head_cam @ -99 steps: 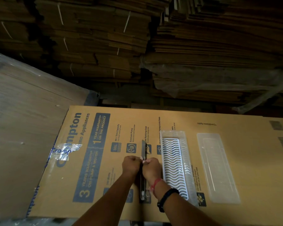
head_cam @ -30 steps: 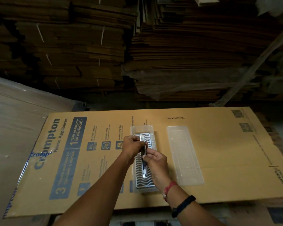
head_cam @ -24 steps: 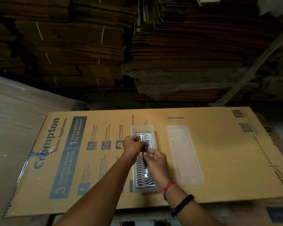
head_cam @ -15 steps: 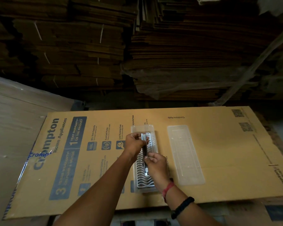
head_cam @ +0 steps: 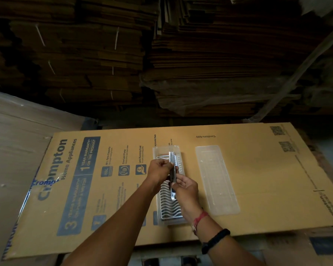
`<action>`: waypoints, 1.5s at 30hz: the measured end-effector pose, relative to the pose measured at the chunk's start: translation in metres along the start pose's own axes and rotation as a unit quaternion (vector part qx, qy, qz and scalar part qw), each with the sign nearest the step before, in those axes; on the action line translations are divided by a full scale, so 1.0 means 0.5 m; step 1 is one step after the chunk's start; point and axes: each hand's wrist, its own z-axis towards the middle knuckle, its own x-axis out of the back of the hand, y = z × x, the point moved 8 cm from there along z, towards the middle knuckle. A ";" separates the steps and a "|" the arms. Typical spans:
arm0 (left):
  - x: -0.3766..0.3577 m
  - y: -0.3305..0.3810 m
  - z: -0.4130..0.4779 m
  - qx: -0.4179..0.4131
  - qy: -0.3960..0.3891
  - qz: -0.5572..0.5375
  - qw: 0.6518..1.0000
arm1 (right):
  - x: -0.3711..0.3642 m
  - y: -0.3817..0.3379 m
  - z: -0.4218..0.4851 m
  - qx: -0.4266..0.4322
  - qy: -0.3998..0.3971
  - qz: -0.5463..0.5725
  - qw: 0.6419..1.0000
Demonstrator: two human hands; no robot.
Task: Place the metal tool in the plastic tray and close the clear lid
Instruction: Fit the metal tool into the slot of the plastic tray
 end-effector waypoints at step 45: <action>0.122 -0.005 -0.016 -0.169 0.166 0.258 0.937 | -0.079 -0.044 0.022 0.161 -0.033 -0.567 0.807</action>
